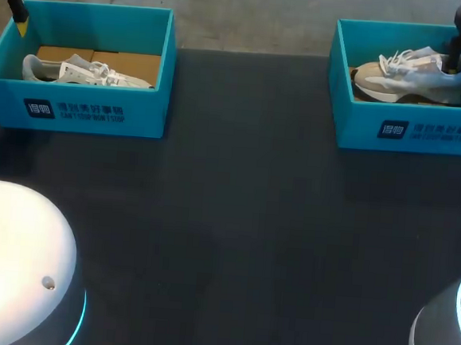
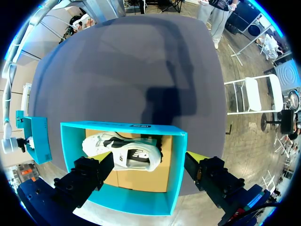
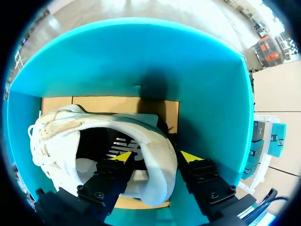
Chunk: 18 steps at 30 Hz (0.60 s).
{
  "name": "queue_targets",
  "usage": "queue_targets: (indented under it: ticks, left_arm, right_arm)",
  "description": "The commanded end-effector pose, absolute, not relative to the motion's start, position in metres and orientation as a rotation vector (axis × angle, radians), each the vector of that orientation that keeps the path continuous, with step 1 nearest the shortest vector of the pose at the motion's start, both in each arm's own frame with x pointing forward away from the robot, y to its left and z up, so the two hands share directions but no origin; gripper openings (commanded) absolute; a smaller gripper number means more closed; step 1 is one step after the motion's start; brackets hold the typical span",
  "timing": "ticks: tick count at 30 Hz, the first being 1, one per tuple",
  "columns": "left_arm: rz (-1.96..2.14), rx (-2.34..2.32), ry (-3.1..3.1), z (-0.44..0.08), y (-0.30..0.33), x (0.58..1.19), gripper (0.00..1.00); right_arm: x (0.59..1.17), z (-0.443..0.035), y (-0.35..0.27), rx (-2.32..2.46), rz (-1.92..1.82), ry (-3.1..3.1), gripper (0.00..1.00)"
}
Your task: Take the shoe out of the shoebox, open the shoe tongue, remove and reinsert the insole, then place the shoe into the shoebox
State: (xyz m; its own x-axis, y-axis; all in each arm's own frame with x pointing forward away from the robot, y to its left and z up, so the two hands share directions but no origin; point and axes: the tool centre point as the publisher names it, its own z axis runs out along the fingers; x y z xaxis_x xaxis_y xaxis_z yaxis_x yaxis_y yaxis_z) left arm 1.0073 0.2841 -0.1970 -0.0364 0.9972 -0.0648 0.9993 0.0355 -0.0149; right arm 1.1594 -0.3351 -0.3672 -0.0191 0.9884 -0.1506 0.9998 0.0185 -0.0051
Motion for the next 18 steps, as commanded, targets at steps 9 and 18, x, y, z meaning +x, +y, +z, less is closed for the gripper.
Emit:
queue_targets:
  ticks: [9, 18]
  left_arm:
    - [-0.082, 2.157, 2.235, -0.1963, 0.2842, 1.0066, 1.00]
    - [-0.082, 2.157, 2.235, -0.1963, 0.2842, 1.0066, 1.00]
  right_arm:
    - [1.1664, -0.3764, -0.3385, 2.141, -0.177, 2.191, 0.75]
    - [1.1639, -0.3786, -0.3430, 2.156, -0.176, 2.186, 0.69]
